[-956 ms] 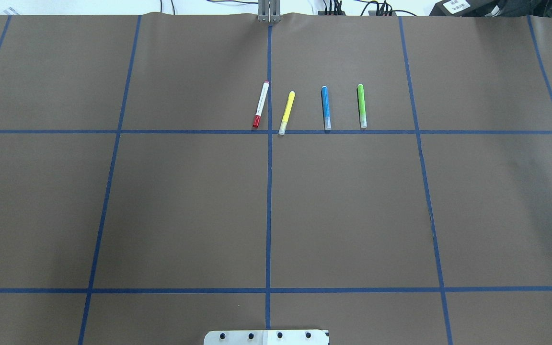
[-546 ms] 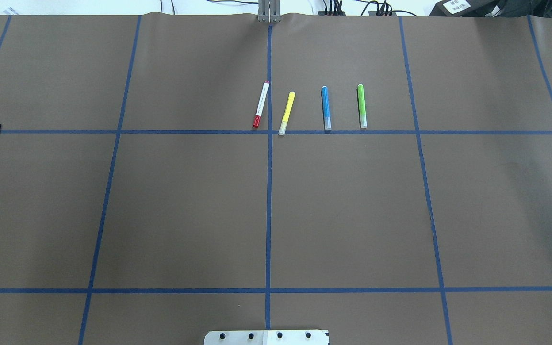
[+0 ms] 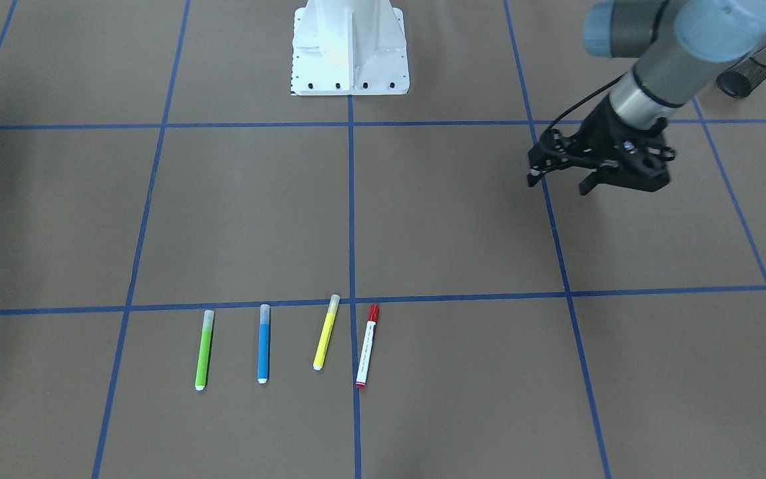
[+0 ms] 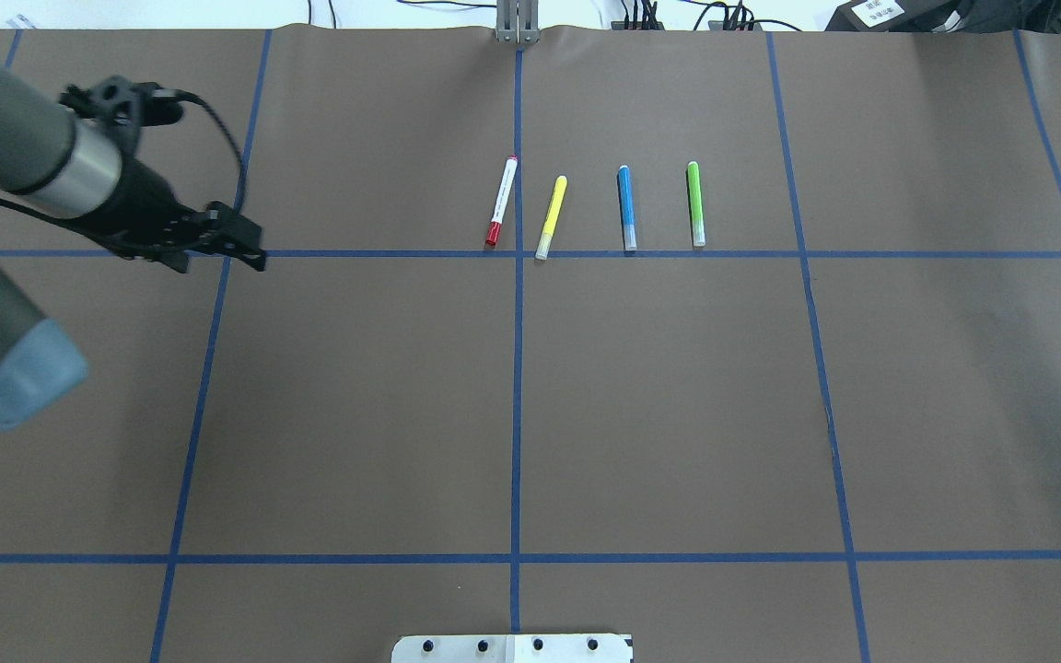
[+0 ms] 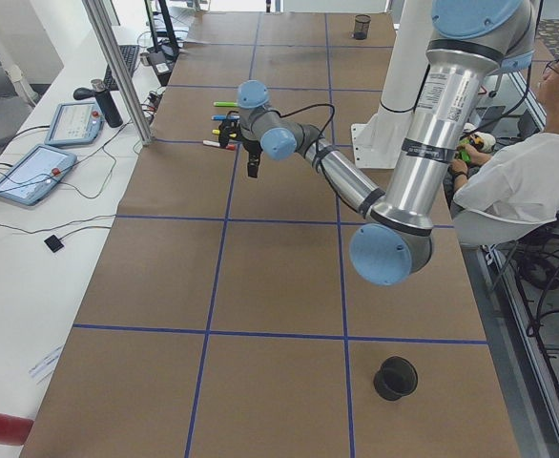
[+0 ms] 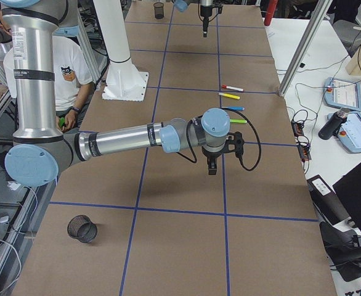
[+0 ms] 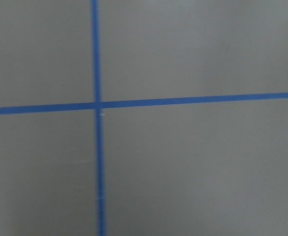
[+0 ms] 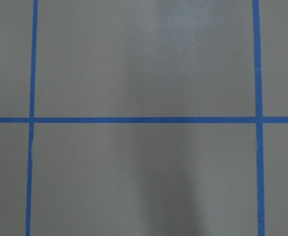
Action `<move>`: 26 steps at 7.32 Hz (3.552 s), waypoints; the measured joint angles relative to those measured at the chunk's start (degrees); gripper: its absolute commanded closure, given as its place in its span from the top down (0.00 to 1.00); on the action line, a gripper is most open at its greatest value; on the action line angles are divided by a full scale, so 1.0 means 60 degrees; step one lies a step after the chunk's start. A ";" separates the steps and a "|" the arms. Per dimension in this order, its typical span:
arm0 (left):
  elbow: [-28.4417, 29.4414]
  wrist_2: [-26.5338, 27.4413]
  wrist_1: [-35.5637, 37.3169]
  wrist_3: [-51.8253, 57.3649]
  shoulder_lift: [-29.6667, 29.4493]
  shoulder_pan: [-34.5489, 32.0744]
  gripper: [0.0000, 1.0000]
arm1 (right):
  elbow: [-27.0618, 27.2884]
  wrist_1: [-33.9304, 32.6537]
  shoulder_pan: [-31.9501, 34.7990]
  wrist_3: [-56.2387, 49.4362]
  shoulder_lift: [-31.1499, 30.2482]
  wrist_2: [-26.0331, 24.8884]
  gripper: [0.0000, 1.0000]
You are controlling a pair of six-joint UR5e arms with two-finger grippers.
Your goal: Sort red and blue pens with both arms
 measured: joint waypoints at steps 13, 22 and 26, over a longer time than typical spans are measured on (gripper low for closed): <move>0.8348 0.3409 -0.3381 0.1267 -0.5857 0.1908 0.61 | -0.0067 0.0711 -0.1031 0.0057 0.0020 -0.0890 1.00; 0.8436 0.3483 -0.3395 0.1144 -0.5929 0.1873 0.00 | -0.0297 0.0699 -0.1291 0.0096 0.0073 -0.0899 1.00; 0.7600 0.3404 -0.2971 0.0979 -0.5743 0.1617 0.19 | -0.0367 0.0699 -0.1299 0.0096 0.0113 -0.0899 1.00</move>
